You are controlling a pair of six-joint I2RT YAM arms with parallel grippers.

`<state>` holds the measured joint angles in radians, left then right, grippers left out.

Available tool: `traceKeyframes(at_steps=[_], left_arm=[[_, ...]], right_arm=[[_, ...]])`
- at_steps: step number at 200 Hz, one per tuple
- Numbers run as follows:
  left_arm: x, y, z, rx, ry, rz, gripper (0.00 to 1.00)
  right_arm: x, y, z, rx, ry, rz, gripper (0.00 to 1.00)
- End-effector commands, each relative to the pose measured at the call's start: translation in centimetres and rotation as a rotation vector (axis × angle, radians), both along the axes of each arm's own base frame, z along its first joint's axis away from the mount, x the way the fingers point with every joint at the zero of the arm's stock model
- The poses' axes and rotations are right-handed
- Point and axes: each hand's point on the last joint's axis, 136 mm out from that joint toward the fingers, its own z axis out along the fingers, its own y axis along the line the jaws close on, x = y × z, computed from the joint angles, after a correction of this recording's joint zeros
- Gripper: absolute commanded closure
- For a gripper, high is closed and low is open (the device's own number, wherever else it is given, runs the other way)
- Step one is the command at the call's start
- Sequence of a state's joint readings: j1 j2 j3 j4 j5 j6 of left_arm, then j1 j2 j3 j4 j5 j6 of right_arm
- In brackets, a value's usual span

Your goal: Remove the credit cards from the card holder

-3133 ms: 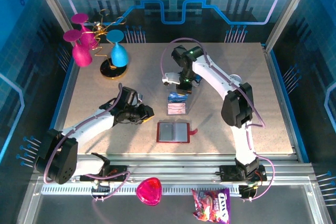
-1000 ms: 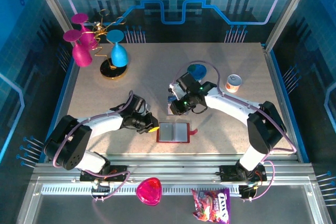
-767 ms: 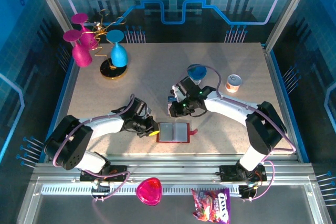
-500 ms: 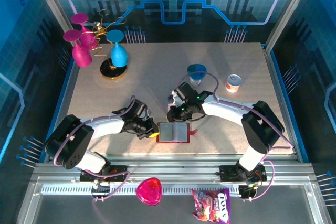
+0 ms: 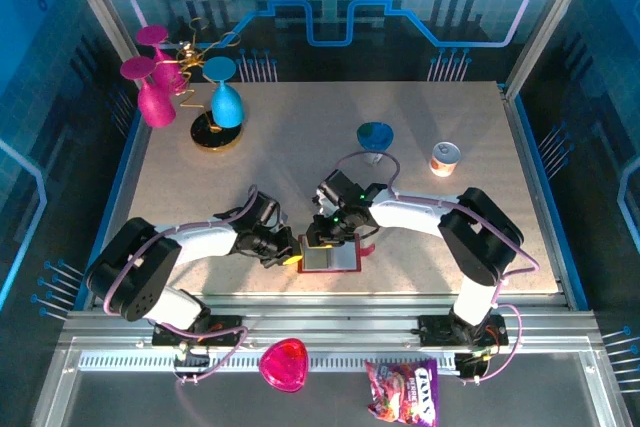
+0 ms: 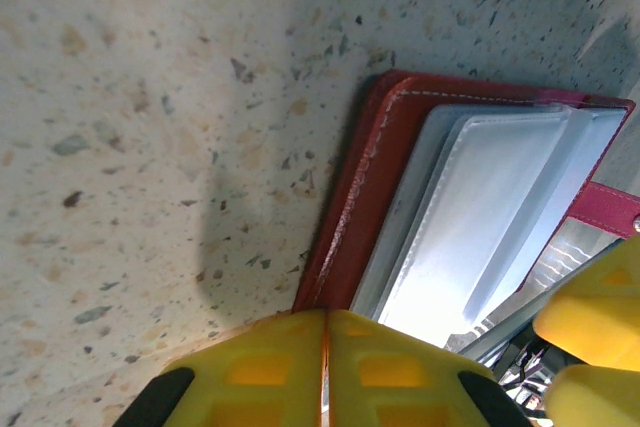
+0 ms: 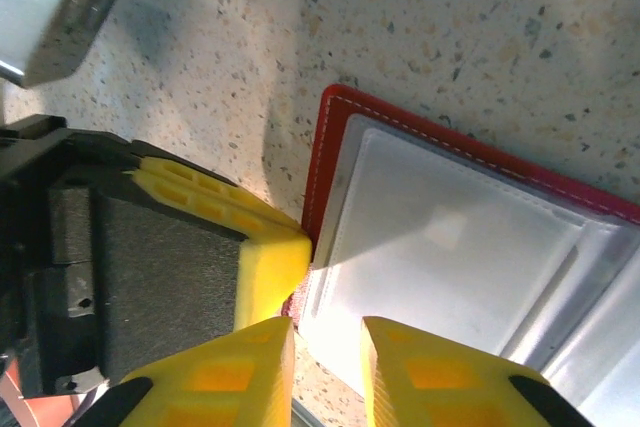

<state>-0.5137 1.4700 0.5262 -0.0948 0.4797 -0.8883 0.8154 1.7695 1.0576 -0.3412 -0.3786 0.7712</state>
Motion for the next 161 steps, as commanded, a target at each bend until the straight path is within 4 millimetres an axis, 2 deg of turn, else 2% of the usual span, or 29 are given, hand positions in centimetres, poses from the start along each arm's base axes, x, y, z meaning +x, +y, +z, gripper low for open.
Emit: traceKeyframes(at_steps=[1, 85, 161], left_arm=[[-1.2, 0.3, -1.0, 0.023, 0.042, -0.012, 0.91], [-1.2, 0.4, -1.1, 0.029, 0.046, -0.011, 0.91], [-1.2, 0.4, -1.2, 0.035, 0.049, -0.014, 0.91]], right_arm=[[-1.1, 0.2, -1.1, -0.015, 0.049, -0.007, 0.74], [-2.2, 0.0, -2.8, -0.060, 0.094, 0.000, 0.68], [-2.3, -0.9, -3.0, -0.095, 0.086, -0.005, 0.67]])
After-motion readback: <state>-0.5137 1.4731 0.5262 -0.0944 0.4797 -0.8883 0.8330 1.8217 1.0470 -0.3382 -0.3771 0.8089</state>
